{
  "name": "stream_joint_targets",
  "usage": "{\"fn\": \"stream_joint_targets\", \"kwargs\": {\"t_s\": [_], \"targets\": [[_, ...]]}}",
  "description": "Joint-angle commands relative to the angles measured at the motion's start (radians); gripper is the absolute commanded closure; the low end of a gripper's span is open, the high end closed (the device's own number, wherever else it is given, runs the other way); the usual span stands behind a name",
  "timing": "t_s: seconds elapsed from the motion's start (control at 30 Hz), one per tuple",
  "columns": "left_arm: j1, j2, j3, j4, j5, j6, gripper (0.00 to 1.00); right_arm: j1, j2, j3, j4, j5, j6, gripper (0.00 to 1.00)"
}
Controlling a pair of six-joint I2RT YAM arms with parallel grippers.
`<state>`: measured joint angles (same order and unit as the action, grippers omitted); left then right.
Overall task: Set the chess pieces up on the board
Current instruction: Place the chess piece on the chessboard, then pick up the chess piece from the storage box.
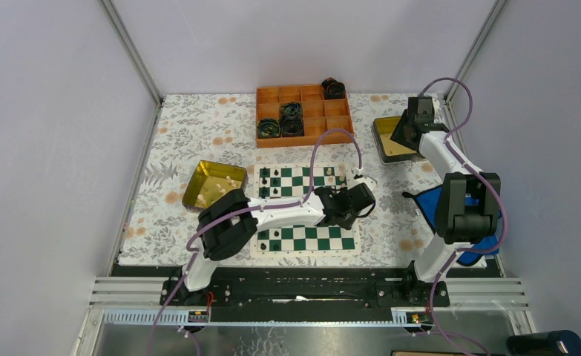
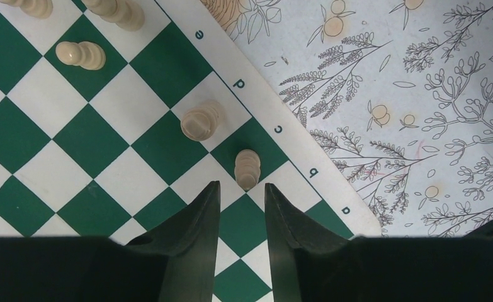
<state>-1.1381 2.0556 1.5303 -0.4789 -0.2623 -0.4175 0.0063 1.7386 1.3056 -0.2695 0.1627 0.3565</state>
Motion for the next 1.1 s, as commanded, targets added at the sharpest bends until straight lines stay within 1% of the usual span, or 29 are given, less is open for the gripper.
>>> {"fn": "stream_joint_targets", "kwargs": {"t_s": [0.0, 0.1, 0.17, 0.23, 0.4, 0.47, 0.57, 0.67, 0.83, 0.93, 1.07], "targets": [[-0.010, -0.063, 0.013, -0.009, -0.025, -0.016, 0.61, 0.000, -0.025, 0.004, 0.038, -0.009, 0.004, 0.55], [-0.012, -0.118, 0.027, -0.050, -0.052, -0.037, 0.61, 0.000, -0.027, 0.004, 0.036, -0.005, 0.001, 0.55], [-0.012, -0.177, 0.024, -0.069, -0.080, -0.055, 0.58, 0.000, -0.028, 0.002, 0.038, -0.004, 0.001, 0.55], [-0.012, -0.236, 0.025, -0.096, -0.120, -0.073, 0.55, 0.000, -0.029, 0.000, 0.038, -0.004, 0.002, 0.55], [-0.010, -0.370, 0.020, -0.183, -0.254, -0.120, 0.43, 0.000, -0.030, -0.003, 0.041, -0.008, 0.004, 0.55], [0.001, -0.414, -0.003, -0.206, -0.312, -0.146, 0.38, 0.000, -0.030, -0.003, 0.041, -0.013, 0.004, 0.55], [0.043, -0.475, -0.067, -0.227, -0.379, -0.200, 0.35, 0.000, -0.031, -0.003, 0.041, -0.016, 0.004, 0.55], [0.145, -0.538, -0.145, -0.249, -0.378, -0.273, 0.34, 0.000, -0.033, -0.003, 0.040, -0.021, 0.004, 0.55], [0.366, -0.652, -0.291, -0.251, -0.351, -0.355, 0.33, 0.000, -0.035, -0.004, 0.038, -0.026, 0.002, 0.55], [0.496, -0.695, -0.342, -0.253, -0.332, -0.379, 0.30, 0.000, -0.033, -0.003, 0.037, -0.027, 0.002, 0.55], [0.641, -0.712, -0.381, -0.259, -0.296, -0.399, 0.29, 0.000, -0.031, -0.002, 0.036, -0.033, 0.004, 0.55]]}}
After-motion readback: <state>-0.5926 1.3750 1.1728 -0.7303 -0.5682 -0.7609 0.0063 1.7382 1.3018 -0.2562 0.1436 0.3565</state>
